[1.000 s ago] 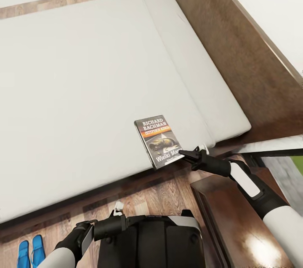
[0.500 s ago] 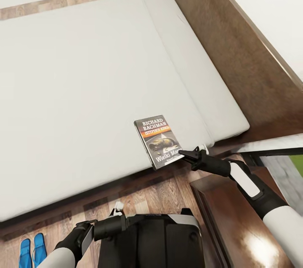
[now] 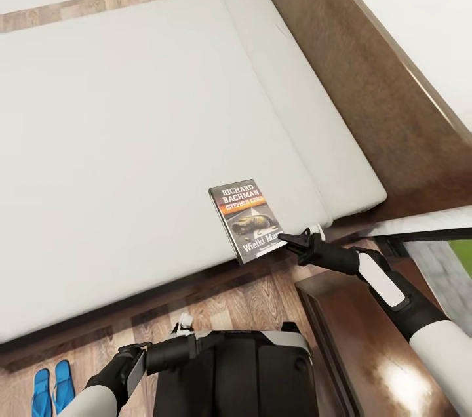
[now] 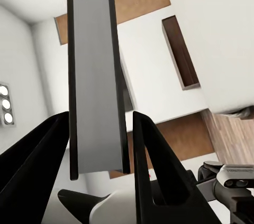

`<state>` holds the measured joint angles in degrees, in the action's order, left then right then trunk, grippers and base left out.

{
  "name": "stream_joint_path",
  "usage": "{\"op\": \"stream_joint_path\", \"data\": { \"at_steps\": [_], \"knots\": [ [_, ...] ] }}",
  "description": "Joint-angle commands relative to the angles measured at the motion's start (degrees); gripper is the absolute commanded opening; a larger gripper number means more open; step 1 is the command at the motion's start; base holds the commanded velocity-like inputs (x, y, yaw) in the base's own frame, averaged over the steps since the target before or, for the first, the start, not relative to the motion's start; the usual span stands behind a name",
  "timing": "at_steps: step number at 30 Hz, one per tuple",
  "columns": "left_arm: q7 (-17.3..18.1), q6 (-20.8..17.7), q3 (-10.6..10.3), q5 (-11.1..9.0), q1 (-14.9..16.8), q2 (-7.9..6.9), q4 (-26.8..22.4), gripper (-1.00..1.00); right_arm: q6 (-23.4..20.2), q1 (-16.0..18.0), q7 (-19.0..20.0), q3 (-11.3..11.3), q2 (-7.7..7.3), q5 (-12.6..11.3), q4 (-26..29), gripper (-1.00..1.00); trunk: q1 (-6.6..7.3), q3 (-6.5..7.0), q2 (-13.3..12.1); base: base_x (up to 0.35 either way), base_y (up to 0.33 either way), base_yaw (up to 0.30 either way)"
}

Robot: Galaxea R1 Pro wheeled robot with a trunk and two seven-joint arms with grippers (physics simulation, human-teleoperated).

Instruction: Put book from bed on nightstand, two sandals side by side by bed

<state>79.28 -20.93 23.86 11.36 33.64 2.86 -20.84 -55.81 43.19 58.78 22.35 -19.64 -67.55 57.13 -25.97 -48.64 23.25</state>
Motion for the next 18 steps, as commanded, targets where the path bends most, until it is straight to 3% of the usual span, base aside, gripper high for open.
{"op": "stream_joint_path", "data": {
  "at_steps": [1,18],
  "knots": [
    [0.34,-0.6,0.49,0.6,0.02,0.06,-0.09,1.0,-0.18,0.05,0.12,0.15,-0.05,-0.21,-0.02,-1.0,0.19,0.13,-0.33,0.0,0.0,0.0],
    [0.26,-0.6,0.49,0.6,0.02,0.12,-0.08,1.0,-0.17,0.05,0.17,0.15,-0.05,-0.21,0.0,-1.0,0.19,0.13,-0.33,0.0,0.0,0.0]
  ]
}}
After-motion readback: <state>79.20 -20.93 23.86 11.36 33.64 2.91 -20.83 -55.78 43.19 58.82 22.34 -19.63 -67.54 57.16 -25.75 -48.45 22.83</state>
